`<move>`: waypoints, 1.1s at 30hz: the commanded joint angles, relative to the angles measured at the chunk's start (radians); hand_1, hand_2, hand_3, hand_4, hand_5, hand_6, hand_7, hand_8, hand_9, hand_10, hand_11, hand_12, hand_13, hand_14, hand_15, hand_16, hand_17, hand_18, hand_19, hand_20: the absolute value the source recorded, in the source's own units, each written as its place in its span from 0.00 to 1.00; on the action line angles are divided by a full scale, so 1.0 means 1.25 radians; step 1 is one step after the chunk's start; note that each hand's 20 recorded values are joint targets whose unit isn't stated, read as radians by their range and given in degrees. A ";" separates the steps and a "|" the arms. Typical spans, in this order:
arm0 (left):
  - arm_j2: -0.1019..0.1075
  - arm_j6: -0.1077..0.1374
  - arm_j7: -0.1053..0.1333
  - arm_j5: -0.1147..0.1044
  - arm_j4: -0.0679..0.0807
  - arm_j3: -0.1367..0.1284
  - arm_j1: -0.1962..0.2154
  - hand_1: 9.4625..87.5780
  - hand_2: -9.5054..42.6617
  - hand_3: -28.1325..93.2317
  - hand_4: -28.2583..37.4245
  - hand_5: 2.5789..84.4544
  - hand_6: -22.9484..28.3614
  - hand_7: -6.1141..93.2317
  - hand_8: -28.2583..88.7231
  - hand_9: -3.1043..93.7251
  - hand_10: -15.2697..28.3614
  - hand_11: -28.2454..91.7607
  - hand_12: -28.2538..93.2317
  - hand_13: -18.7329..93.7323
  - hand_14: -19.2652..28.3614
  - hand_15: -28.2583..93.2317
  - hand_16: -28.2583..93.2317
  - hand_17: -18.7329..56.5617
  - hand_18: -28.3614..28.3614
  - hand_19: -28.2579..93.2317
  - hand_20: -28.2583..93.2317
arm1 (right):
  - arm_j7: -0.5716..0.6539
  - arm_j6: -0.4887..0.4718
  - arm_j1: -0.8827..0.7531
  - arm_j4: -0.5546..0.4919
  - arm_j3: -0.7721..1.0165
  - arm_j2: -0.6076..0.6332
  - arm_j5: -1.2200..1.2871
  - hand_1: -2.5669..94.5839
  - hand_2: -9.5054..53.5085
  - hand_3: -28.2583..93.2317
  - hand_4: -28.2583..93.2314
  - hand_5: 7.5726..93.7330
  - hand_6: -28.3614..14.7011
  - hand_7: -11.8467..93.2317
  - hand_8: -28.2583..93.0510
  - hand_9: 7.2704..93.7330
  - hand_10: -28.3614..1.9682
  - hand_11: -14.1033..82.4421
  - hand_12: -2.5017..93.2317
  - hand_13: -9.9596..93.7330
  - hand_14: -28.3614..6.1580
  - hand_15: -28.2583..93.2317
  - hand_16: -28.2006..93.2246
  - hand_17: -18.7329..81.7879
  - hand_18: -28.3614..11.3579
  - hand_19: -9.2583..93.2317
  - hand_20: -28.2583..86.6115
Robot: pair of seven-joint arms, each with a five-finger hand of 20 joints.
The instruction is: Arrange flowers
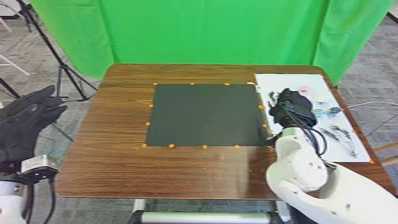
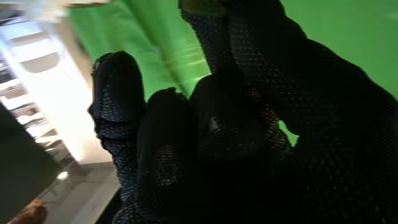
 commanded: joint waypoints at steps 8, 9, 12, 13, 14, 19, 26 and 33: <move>-0.051 0.027 -0.004 0.022 -0.024 -0.054 0.079 0.26 0.20 0.86 0.13 0.41 0.61 0.24 0.14 0.34 0.76 0.56 0.29 0.33 0.89 0.74 0.10 0.09 0.86 0.69 0.30 | -0.121 -0.062 0.086 0.048 -0.051 -0.200 0.008 0.61 0.00 0.84 0.01 0.91 0.54 0.38 0.37 0.92 0.62 0.90 0.52 0.94 0.58 0.97 0.47 0.61 0.07 1.00 0.41; -0.053 0.028 -0.006 0.027 -0.025 -0.054 0.079 0.26 0.20 0.85 0.13 0.41 0.61 0.24 0.14 0.35 0.76 0.56 0.29 0.33 0.89 0.74 0.10 0.09 0.86 0.69 0.30 | -0.130 -0.067 0.086 0.053 -0.056 -0.212 0.008 0.61 0.00 0.84 0.02 0.91 0.54 0.38 0.37 0.92 0.62 0.90 0.52 0.94 0.58 0.97 0.47 0.61 0.07 1.00 0.41; -0.049 0.035 0.001 0.025 -0.024 -0.047 0.079 0.26 0.19 0.86 0.14 0.41 0.61 0.24 0.14 0.34 0.76 0.56 0.29 0.33 0.89 0.74 0.10 0.09 0.86 0.68 0.30 | -0.162 -0.091 0.077 0.071 -0.058 -0.255 -0.004 0.61 0.00 0.84 0.02 0.91 0.54 0.38 0.37 0.92 0.63 0.90 0.52 0.94 0.58 0.97 0.47 0.61 0.07 1.00 0.41; -0.047 0.038 0.004 0.024 -0.024 -0.045 0.079 0.26 0.19 0.86 0.14 0.41 0.61 0.24 0.14 0.34 0.76 0.56 0.29 0.33 0.89 0.74 0.10 0.09 0.86 0.68 0.30 | -0.166 -0.094 0.078 0.078 -0.064 -0.268 -0.007 0.61 0.00 0.84 0.02 0.91 0.54 0.38 0.37 0.92 0.63 0.90 0.52 0.94 0.58 0.97 0.47 0.61 0.07 1.00 0.41; -0.050 0.039 0.001 0.028 -0.024 -0.042 0.073 0.26 0.19 0.86 0.13 0.41 0.61 0.24 0.14 0.34 0.76 0.56 0.29 0.33 0.89 0.74 0.10 0.09 0.86 0.68 0.30 | -0.180 -0.103 0.072 0.087 -0.061 -0.283 -0.012 0.61 0.00 0.84 0.02 0.91 0.54 0.38 0.37 0.92 0.63 0.90 0.52 0.94 0.58 0.97 0.47 0.61 0.07 1.00 0.41; -0.043 0.043 0.006 0.028 -0.017 -0.012 0.049 0.26 0.19 0.86 0.14 0.40 0.61 0.24 0.14 0.34 0.76 0.56 0.29 0.33 0.89 0.74 0.10 0.09 0.86 0.68 0.30 | -0.223 -0.143 0.039 0.116 -0.046 -0.342 -0.033 0.61 0.00 0.84 0.02 0.91 0.54 0.38 0.37 0.92 0.63 0.90 0.52 0.94 0.58 0.97 0.47 0.61 0.07 1.00 0.41; -0.014 0.048 0.002 0.021 -0.012 0.001 0.025 0.26 0.19 0.86 0.14 0.40 0.61 0.24 0.14 0.34 0.76 0.56 0.29 0.33 0.89 0.74 0.10 0.09 0.86 0.68 0.30 | -0.270 -0.184 -0.010 0.148 -0.022 -0.402 -0.067 0.61 0.00 0.84 0.02 0.91 0.54 0.38 0.37 0.93 0.63 0.90 0.52 0.95 0.58 0.97 0.47 0.61 0.07 1.00 0.41; 0.015 0.064 0.022 0.008 -0.005 0.049 -0.011 0.26 0.19 0.86 0.13 0.40 0.61 0.24 0.14 0.34 0.76 0.56 0.29 0.33 0.89 0.74 0.10 0.09 0.86 0.68 0.30 | -0.359 -0.245 -0.080 0.197 0.038 -0.484 -0.148 0.61 0.00 0.84 0.02 0.91 0.54 0.38 0.37 0.93 0.64 0.89 0.52 0.95 0.59 0.97 0.47 0.61 0.07 1.00 0.41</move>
